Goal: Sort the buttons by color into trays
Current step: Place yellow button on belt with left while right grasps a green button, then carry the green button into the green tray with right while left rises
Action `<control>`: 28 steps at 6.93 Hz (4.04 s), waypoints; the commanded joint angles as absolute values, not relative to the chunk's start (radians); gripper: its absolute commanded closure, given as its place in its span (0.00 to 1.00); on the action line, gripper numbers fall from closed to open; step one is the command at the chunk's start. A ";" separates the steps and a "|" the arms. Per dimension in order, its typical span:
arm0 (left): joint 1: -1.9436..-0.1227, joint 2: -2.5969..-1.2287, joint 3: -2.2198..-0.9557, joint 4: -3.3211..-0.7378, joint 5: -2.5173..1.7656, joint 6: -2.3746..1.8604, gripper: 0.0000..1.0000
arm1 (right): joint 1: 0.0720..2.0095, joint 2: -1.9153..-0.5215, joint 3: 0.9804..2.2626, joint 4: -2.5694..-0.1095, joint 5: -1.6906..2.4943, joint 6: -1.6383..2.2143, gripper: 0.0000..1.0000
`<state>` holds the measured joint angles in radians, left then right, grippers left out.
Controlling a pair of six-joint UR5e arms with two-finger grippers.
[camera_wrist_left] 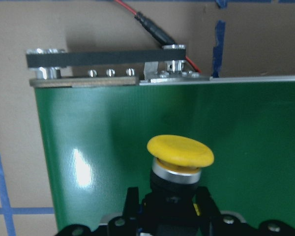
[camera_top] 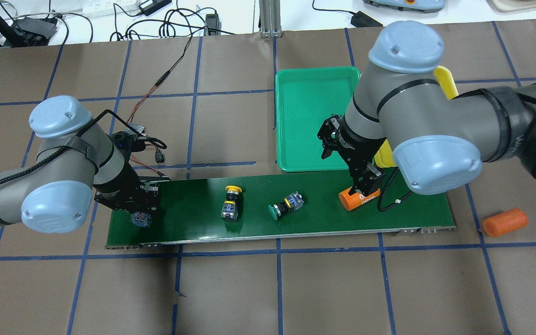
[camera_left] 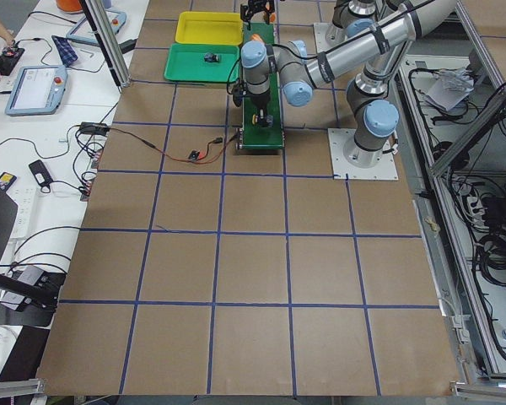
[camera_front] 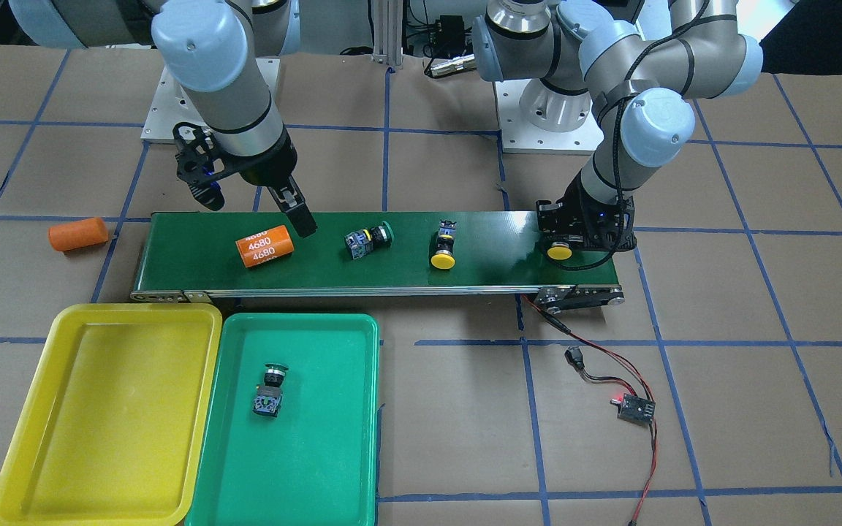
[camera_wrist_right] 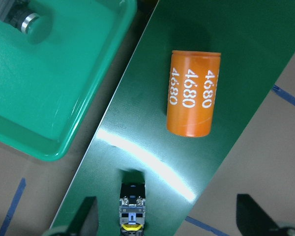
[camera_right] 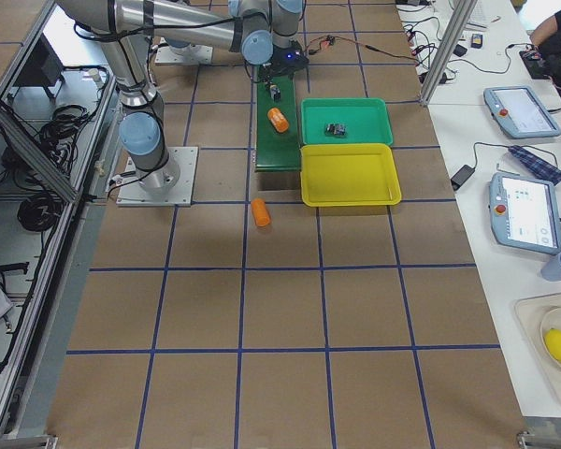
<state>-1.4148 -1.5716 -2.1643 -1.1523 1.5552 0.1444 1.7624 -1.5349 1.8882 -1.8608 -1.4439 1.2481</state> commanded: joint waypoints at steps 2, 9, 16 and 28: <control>-1.419 -1.546 -2.046 -1.190 1.552 0.141 0.00 | 1.790 -1.450 1.888 -1.887 -1.448 1.323 0.00; -1.574 -1.600 -1.498 -1.532 1.595 0.044 0.00 | 1.816 -1.333 1.946 -2.006 -1.439 1.342 0.00; -1.574 -1.661 -1.399 -1.589 1.600 0.037 0.00 | 1.778 -1.371 1.864 -2.005 -1.459 1.286 1.00; -1.569 -1.664 -1.384 -1.569 1.540 0.029 0.00 | 1.658 -1.147 1.509 -2.056 -1.528 0.573 0.00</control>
